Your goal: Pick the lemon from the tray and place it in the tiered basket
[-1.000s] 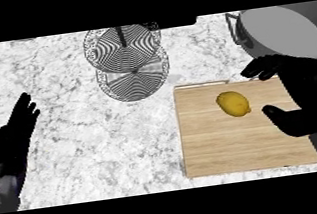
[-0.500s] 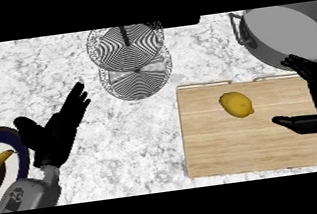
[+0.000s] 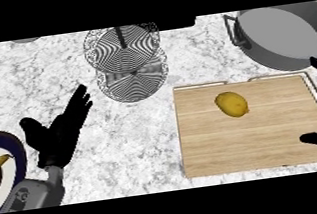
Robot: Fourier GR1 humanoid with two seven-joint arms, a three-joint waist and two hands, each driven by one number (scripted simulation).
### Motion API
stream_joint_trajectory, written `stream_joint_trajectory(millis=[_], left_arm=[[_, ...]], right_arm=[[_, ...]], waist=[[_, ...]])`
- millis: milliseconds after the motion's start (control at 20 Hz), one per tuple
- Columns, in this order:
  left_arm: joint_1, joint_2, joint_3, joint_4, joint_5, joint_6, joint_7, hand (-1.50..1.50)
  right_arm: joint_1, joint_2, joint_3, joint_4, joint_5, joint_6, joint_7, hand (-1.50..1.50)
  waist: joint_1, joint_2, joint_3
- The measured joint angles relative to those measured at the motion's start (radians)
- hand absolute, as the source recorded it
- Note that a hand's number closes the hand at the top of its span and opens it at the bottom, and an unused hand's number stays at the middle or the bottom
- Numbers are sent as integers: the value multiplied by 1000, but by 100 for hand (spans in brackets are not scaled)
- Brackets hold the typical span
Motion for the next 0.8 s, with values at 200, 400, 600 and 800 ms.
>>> stream_joint_trajectory(millis=[200, 400, 600, 800], left_arm=[[1, 0, 6, 0, -3, -2, 5, 0], [0, -5, 2, 5, -12, -12, 6, 0], [-14, -29, 1, 16, -29, -16, 4, 0], [-12, -31, 18, 14, -33, -36, 7, 0]], right_arm=[[62, -49, 27, -173, 127, -83, 203, -150], [118, -37, 109, -381, 247, -117, 458, -150], [125, 6, 208, -538, 355, -102, 694, -150], [106, 58, 298, -596, 498, -83, 882, -150]], waist=[[-5, -3, -1], [3, -2, -1], [15, 2, 1], [25, 4, 2]])
